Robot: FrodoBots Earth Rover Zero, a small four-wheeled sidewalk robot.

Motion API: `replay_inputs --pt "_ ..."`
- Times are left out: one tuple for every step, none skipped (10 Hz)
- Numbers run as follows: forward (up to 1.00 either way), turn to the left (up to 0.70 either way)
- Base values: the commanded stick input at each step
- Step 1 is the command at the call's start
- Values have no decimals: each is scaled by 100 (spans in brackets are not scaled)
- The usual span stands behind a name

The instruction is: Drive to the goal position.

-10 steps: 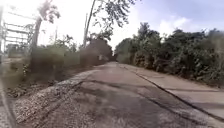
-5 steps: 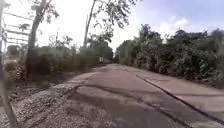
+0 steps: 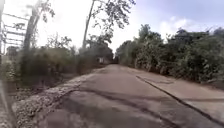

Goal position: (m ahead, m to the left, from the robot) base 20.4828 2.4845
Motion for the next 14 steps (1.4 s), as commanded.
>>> replay_inputs --pt "70 0" --pt "70 0" --pt "70 0" --pt "70 0" --pt "70 0" --pt "70 0" --pt "70 0" --pt "70 0" --pt "70 0" --pt "70 0" --pt "70 0" --pt "70 0" --pt "70 0" --pt "70 0"
